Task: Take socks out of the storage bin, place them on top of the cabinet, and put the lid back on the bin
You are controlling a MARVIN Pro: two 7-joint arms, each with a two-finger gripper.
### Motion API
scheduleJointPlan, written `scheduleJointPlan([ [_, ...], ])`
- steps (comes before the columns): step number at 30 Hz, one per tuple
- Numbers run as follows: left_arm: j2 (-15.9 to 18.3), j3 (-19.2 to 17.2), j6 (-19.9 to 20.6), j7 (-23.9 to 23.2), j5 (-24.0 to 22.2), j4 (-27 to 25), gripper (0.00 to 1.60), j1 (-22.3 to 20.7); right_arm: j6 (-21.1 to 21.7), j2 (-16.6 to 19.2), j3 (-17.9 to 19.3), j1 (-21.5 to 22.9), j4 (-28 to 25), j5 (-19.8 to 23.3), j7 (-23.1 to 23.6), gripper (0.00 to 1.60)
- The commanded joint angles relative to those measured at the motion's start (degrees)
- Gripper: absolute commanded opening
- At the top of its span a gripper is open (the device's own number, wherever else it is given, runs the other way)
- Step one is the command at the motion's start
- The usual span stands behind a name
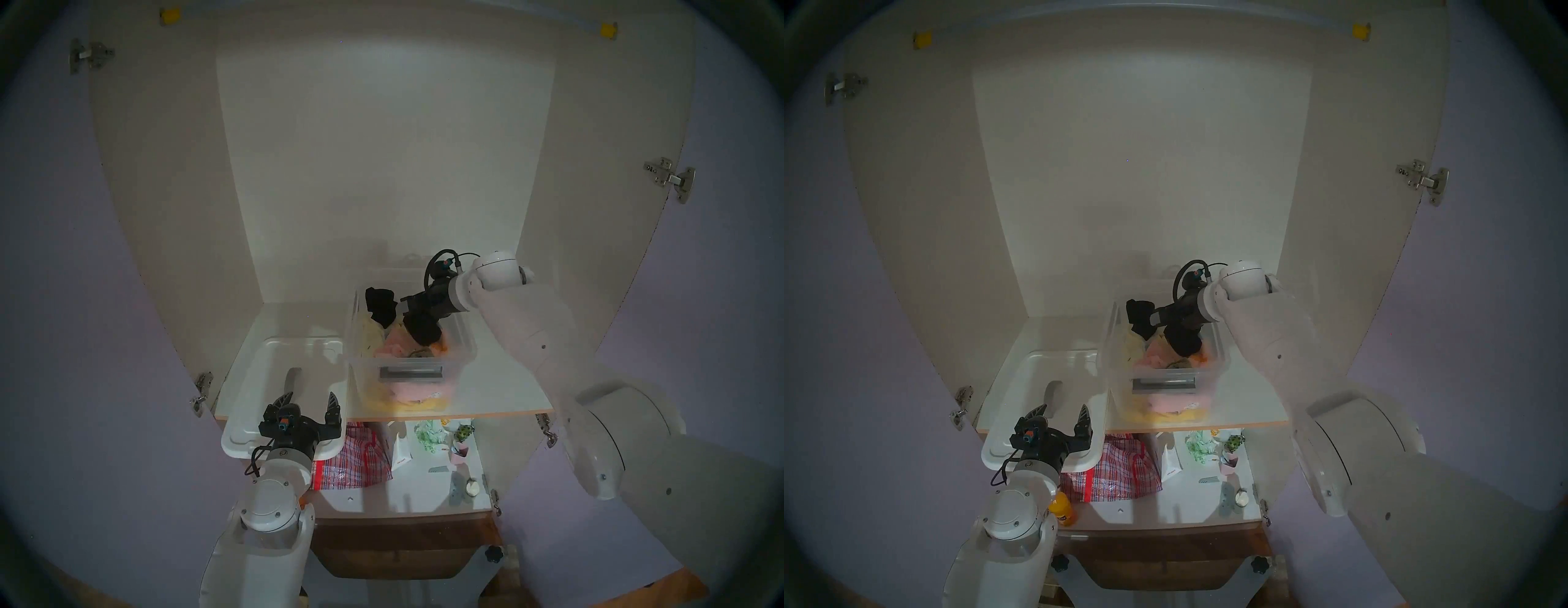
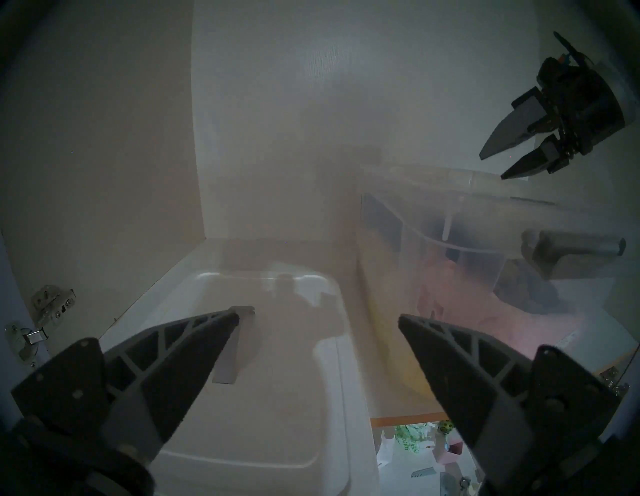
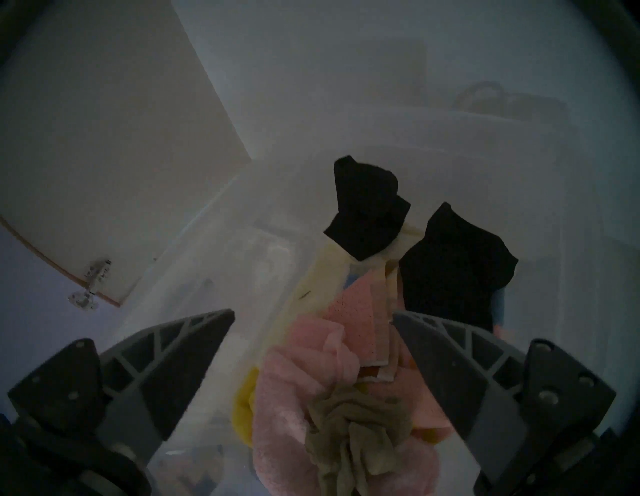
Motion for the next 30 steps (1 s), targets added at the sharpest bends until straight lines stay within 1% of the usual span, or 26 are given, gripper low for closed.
scheduleJointPlan([
  [1, 0.0, 0.1, -0.4, -0.1, 0.0, -1.2, 1.60, -0.7, 0.7, -1.9, -2.4, 6.3, 0.7, -2.0, 0.4, 1.60],
  [2, 0.0, 0.2, -0.4, -0.1, 0.0, -1.2, 1.60, -0.7, 1.0, -2.4, -4.0, 8.5, 3.3, -2.4, 0.7, 1.60],
  [3, 0.0, 0.2, -0.4, -0.1, 0.0, -1.1, 1.60, -0.7, 0.8, -2.5, -4.2, 8.0, 3.4, -2.6, 0.6, 1.60],
  [4, 0.0, 0.2, -0.4, 0.0, 0.0, -1.1, 1.60, -0.8, 0.9, -2.8, -5.1, 8.7, 4.6, -2.8, 0.7, 1.60],
  [6, 0.0, 0.2, -0.4, 0.1, 0.0, -1.0, 1.60, -0.8, 1.0, -4.0, -8.2, 11.7, 8.8, -3.9, 1.4, 1.60],
  [7, 0.0, 0.2, -0.4, 0.1, 0.0, -1.0, 1.60, -0.8, 1.0, -4.0, -8.2, 11.7, 8.8, -3.9, 1.4, 1.60],
  [11, 0.0, 0.2, -0.4, 0.2, 0.0, -0.8, 1.60, -0.9, 0.4, -5.4, -12.2, 14.6, 13.0, -4.7, 2.2, 1.60],
  [14, 0.0, 0.2, -0.4, 0.3, 0.0, -0.7, 1.60, -1.0, 0.1, -5.9, -14.3, 16.1, 14.7, -4.6, 3.0, 1.60],
  [16, 0.0, 0.2, -0.4, 0.3, 0.0, -0.7, 1.60, -1.0, 0.0, -6.1, -14.7, 16.4, 15.1, -4.7, 3.3, 1.60],
  [17, 0.0, 0.2, -0.4, 0.3, 0.0, -0.7, 1.60, -1.0, 0.0, -6.2, -15.9, 16.7, 15.4, -5.0, 3.5, 1.60],
  [19, 0.0, 0.3, -0.4, 0.3, 0.0, -0.7, 1.60, -1.0, -0.1, -6.6, -16.7, 16.8, 15.9, -5.2, 4.1, 1.60],
  [20, 0.0, 0.3, -0.4, 0.4, 0.0, -0.6, 1.60, -1.0, -0.1, -6.8, -17.7, 16.9, 16.3, -5.3, 4.5, 1.60],
  [30, 0.0, 0.3, -0.5, 0.5, 0.0, -0.6, 1.60, -1.1, -0.5, -7.8, -23.9, 17.3, 19.5, -5.9, 7.9, 1.60],
])
